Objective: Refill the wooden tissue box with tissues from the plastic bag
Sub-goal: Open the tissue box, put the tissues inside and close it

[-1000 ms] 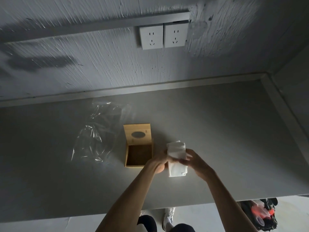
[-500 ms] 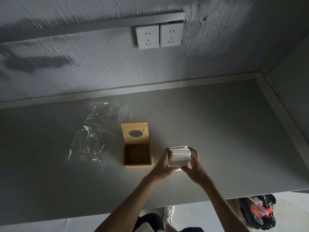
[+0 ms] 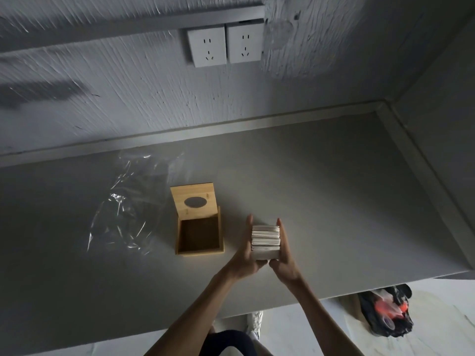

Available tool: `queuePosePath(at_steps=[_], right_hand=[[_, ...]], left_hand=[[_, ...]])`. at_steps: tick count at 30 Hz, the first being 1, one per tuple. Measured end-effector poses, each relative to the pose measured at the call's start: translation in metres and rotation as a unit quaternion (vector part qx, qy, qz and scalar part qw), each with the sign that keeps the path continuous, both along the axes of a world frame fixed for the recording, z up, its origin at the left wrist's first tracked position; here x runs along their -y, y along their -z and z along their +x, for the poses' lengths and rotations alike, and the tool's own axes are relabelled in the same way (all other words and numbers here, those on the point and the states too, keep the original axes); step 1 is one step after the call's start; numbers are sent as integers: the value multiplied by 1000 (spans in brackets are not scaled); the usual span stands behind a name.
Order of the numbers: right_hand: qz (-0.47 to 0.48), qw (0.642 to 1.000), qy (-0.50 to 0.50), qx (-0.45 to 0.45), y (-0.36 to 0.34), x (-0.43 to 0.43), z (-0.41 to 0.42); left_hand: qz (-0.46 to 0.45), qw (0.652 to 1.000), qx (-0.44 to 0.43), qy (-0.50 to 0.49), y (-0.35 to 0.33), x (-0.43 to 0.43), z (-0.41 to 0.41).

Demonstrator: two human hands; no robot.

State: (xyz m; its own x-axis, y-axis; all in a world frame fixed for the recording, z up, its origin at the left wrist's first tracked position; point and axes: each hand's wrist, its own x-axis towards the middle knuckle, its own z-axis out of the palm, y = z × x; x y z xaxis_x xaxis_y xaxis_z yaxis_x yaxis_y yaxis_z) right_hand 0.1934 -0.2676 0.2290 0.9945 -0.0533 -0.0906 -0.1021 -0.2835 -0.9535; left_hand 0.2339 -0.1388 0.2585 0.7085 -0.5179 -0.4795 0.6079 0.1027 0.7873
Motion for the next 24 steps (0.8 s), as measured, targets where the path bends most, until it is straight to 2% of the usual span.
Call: queuePosePath(at_steps=[2, 4, 7, 8, 12, 16, 17, 19, 20, 21, 24], right_hand=[[-17, 1000, 11, -15, 12, 6, -1], [-36, 999, 10, -25, 22, 11, 0], [-30, 999, -13, -32, 32, 18, 0], [-26, 999, -20, -37, 29, 18, 2], [-8, 998, -29, -49, 25, 21, 4], [3, 997, -34, -63, 24, 23, 3], [7, 997, -33, -64, 24, 23, 2], [14, 997, -32, -67, 24, 21, 2], [15, 997, -31, -71, 24, 21, 2], [18, 997, -27, -75, 24, 20, 2], [17, 994, -55, -87, 17, 26, 2]], left_hand=[[32, 998, 45, 12, 2, -5, -3], [107, 991, 69, 29, 2, -8, -2], [220, 952, 209, 50, 11, -10, -6], [246, 941, 230, 41, 12, -11, -6], [173, 958, 225, 39, 12, -7, 1], [273, 924, 250, 99, 2, -13, 0], [233, 941, 230, 87, 16, -15, -4], [193, 954, 205, 105, 14, -12, -9], [220, 946, 221, 91, 19, -13, -10], [202, 949, 230, 73, 21, -11, -7], [223, 942, 229, 102, 17, -12, -6]])
